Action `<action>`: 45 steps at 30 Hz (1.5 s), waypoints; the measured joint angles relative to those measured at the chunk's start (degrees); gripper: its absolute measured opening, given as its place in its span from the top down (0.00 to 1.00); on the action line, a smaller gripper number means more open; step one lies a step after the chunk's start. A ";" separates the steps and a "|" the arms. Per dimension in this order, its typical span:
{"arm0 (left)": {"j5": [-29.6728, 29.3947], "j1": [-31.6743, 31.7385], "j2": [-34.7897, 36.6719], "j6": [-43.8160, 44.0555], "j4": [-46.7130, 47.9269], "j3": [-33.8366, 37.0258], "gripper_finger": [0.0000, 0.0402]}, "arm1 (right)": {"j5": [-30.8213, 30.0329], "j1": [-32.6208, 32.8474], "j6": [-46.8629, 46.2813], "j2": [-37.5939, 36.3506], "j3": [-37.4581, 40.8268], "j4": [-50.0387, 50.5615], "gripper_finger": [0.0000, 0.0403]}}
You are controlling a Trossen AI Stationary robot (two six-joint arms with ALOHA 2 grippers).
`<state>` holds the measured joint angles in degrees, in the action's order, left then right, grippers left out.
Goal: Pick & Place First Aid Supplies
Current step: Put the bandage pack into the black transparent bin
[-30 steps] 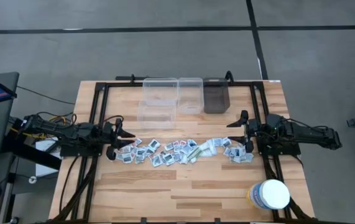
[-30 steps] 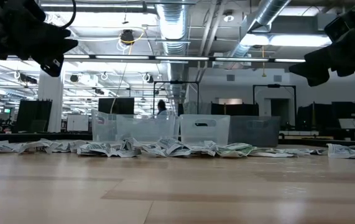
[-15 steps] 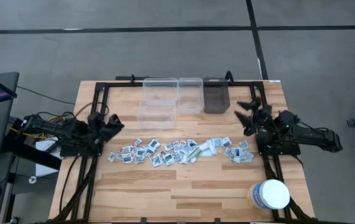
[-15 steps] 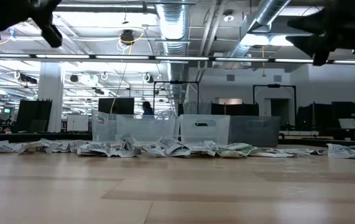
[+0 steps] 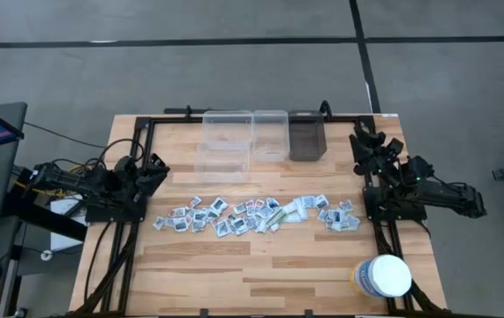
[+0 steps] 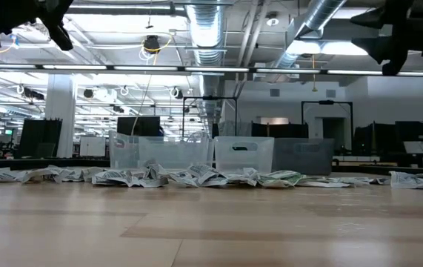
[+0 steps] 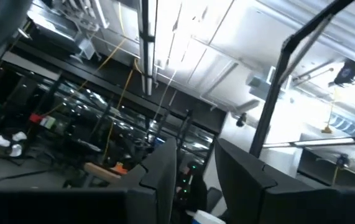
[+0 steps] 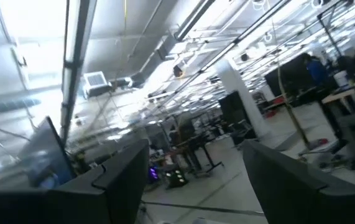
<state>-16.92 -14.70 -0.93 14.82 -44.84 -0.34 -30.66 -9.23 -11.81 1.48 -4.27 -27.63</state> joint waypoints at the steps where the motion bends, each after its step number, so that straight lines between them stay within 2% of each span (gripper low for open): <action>1: -0.09 0.00 0.00 -0.01 -0.36 0.00 0.72 | 0.21 0.00 -1.71 0.00 -0.01 -0.36 0.37; 5: -0.06 0.00 0.00 -0.01 -2.81 0.00 0.72 | 0.50 -0.02 -8.02 0.02 -0.02 -0.33 0.37; 19: -0.03 0.00 0.01 0.60 -5.17 0.00 0.72 | -2.10 -1.88 -6.09 0.02 -0.02 -1.55 0.37; 23: -0.74 0.00 -0.48 0.60 -5.18 -0.56 0.72 | 2.59 -1.88 -6.11 0.08 -0.02 -5.12 0.37; 27: -2.28 -0.02 -4.75 -1.04 -5.23 -3.82 0.72 | 8.24 -1.86 -6.25 2.64 -0.70 -7.40 0.37; 33: -2.85 0.00 -16.96 -8.84 -4.06 -12.40 0.72 | 14.86 -1.84 -4.77 14.73 -6.89 -6.94 0.37; 37: -3.01 0.00 -23.55 -12.49 3.03 -19.57 0.72 | 19.68 -1.84 -1.80 25.59 -13.86 -1.86 0.37; 42: -3.01 0.09 -26.91 -8.77 25.94 -30.06 0.72 | 26.37 -1.91 4.52 37.67 -26.25 14.89 0.37; 45: -3.91 0.66 -27.94 -5.64 39.03 -35.43 0.72 | 26.80 -2.59 8.02 43.49 -34.13 29.31 0.37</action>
<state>-20.83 -14.04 -28.86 9.18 -5.80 -35.77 -3.86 -11.82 -3.80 44.96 -38.40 1.68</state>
